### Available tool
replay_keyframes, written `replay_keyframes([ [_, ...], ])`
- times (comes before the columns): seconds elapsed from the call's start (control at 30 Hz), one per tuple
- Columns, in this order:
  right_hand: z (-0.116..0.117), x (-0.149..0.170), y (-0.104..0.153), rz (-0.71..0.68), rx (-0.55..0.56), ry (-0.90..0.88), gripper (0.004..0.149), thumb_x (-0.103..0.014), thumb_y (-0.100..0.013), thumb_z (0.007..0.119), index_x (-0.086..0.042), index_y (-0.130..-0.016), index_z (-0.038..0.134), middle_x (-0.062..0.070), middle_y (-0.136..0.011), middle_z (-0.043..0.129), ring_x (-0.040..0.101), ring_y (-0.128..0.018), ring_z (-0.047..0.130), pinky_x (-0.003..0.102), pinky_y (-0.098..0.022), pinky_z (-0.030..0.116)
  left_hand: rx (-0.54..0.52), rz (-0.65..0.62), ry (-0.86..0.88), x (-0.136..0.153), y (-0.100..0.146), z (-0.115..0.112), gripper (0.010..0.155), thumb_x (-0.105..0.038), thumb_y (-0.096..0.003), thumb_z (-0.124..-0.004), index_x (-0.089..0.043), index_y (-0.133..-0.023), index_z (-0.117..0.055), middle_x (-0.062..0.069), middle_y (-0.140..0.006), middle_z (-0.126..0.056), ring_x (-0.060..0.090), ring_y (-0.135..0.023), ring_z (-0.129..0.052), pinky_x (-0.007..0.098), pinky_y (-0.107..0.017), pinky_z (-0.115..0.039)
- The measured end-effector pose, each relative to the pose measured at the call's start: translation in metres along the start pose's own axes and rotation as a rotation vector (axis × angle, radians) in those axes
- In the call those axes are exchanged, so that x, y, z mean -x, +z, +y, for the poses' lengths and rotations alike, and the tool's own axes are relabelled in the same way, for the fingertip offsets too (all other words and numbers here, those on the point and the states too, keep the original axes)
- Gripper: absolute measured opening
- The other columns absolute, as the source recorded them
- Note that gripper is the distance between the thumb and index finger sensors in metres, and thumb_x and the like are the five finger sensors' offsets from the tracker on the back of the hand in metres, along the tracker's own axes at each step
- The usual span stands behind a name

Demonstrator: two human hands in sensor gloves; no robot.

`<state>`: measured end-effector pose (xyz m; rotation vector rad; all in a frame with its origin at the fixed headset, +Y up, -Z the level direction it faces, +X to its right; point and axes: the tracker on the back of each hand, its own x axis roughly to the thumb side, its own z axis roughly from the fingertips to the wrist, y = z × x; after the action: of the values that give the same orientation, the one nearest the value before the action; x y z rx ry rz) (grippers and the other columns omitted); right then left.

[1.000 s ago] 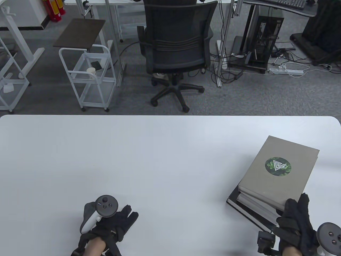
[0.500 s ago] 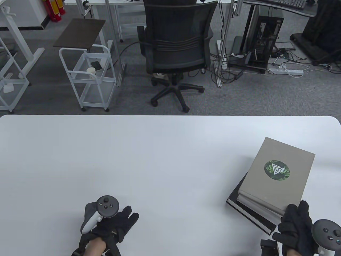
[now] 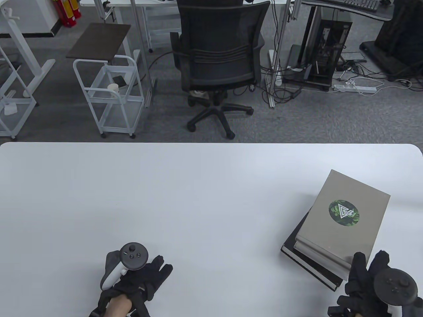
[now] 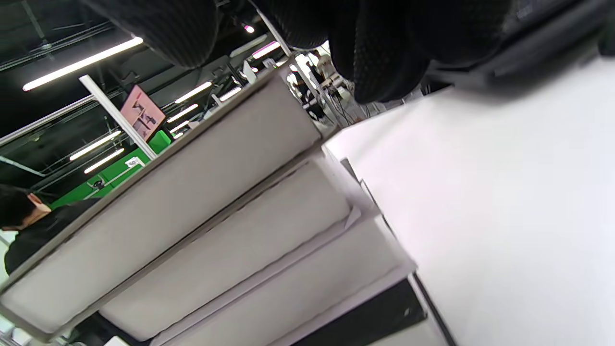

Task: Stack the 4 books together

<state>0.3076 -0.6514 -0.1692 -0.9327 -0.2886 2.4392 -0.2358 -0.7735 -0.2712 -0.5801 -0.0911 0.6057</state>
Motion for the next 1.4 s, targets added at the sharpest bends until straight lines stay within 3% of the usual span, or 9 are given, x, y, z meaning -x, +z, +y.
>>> replay_keyframes([
  [0.1, -0.004, -0.009, -0.002, -0.038, 0.022, 0.007, 0.07, -0.05, -0.068, 0.06, -0.003, -0.116, 0.042, 0.034, -0.105, 0.053, 0.044, -0.073, 0.076, 0.044, -0.05, 0.072, -0.001, 0.001, -0.002, 0.0, 0.0, 0.0, 0.08, -0.063, -0.047, -0.053, -0.011, -0.107, -0.047, 0.013, -0.085, -0.08, 0.034, -0.064, -0.086, 0.058, -0.054, -0.068],
  [0.17, -0.005, -0.012, -0.01, -0.049, 0.007, -0.029, 0.071, -0.051, -0.068, 0.06, -0.003, -0.116, 0.042, 0.035, -0.109, 0.047, 0.051, -0.085, 0.067, 0.052, -0.059, 0.068, -0.002, 0.002, -0.003, 0.0, 0.0, 0.0, 0.08, -0.063, -0.047, -0.053, -0.011, -0.107, -0.047, 0.013, -0.085, -0.08, 0.033, -0.064, -0.086, 0.058, -0.054, -0.068],
  [0.37, -0.012, 0.002, -0.051, 0.005, -0.122, -0.2, 0.079, -0.056, -0.067, 0.06, -0.005, -0.119, 0.03, 0.035, -0.114, 0.032, 0.06, -0.1, 0.046, 0.068, -0.07, 0.055, -0.002, 0.008, -0.012, -0.001, -0.002, 0.0, 0.08, -0.063, -0.0469, -0.054, -0.011, -0.107, -0.048, 0.013, -0.084, -0.081, 0.033, -0.062, -0.086, 0.058, -0.053, -0.068],
  [0.53, -0.004, 0.027, -0.075, 0.09, -0.314, -0.474, 0.09, -0.061, -0.065, 0.066, -0.007, -0.119, 0.017, 0.038, -0.114, 0.022, 0.066, -0.101, 0.034, 0.074, -0.071, 0.047, -0.002, 0.017, -0.011, 0.0, -0.006, 0.001, 0.08, -0.063, -0.0469, -0.054, -0.011, -0.107, -0.049, 0.012, -0.08, -0.082, 0.031, -0.059, -0.087, 0.057, -0.051, -0.069],
  [0.8, 0.021, 0.052, -0.09, 0.139, -0.468, -0.52, 0.093, -0.061, -0.064, 0.071, -0.008, -0.119, 0.017, 0.039, -0.113, 0.017, 0.071, -0.098, 0.026, 0.08, -0.07, 0.042, -0.01, 0.022, -0.006, 0.001, -0.009, 0.002, 0.079, -0.063, -0.0468, -0.053, -0.011, -0.106, -0.05, 0.01, -0.078, -0.084, 0.03, -0.056, -0.088, 0.056, -0.049, -0.07],
  [1.4, 0.062, 0.067, -0.098, 0.122, -0.679, -0.821, 0.099, -0.068, -0.063, 0.07, -0.013, -0.118, 0.008, 0.037, -0.115, 0.014, 0.075, -0.096, 0.029, 0.083, -0.068, 0.045, -0.009, 0.024, -0.002, 0.001, -0.01, 0.003, 0.079, -0.063, -0.0469, -0.054, -0.011, -0.106, -0.051, 0.01, -0.076, -0.084, 0.03, -0.055, -0.088, 0.056, -0.047, -0.071],
])
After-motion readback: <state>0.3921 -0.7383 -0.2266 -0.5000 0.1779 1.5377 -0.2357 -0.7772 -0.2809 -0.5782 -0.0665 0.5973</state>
